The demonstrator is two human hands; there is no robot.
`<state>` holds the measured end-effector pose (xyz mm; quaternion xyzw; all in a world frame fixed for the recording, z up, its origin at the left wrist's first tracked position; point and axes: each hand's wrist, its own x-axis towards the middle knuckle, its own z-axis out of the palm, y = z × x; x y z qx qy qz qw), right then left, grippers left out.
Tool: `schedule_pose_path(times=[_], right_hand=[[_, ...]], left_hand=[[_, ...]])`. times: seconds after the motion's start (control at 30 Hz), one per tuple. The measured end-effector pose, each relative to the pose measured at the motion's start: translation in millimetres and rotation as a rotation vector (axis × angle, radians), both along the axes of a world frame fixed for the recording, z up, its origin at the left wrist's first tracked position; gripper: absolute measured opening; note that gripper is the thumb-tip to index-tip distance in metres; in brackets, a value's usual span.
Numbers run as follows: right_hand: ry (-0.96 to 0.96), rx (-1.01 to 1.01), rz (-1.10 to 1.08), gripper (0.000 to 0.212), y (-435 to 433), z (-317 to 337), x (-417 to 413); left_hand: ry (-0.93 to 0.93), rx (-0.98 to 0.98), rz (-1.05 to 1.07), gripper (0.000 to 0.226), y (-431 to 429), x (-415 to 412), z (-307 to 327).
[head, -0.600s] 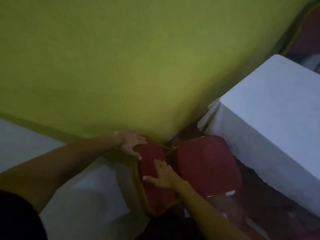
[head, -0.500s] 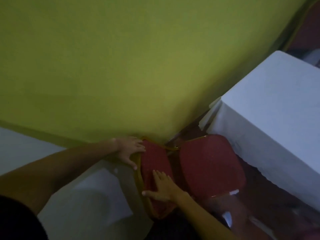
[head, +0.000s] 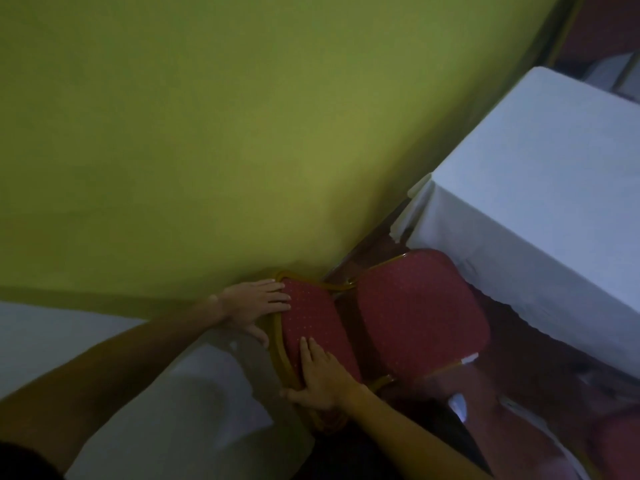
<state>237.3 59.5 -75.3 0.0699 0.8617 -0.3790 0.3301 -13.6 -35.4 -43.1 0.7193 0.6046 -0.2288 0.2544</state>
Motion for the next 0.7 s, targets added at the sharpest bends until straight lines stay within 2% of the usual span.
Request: schedule_pose_path(times=[0.2,0.33,0.7], right_hand=[[-0.012,-0.005,0.003,0.112,-1,6,1],[-0.037,-0.041,-0.033,0.112,1,8,12],[-0.025,-0.069,-0.094,0.116,-2,-1,31]], left_hand=[[0.04,-0.004,-0.01,0.105,2,3,-1],[-0.006,0.074,-0.016,0.105,4,10,-6],[-0.092,0.075,-0.036,0.108,9,22,-12]])
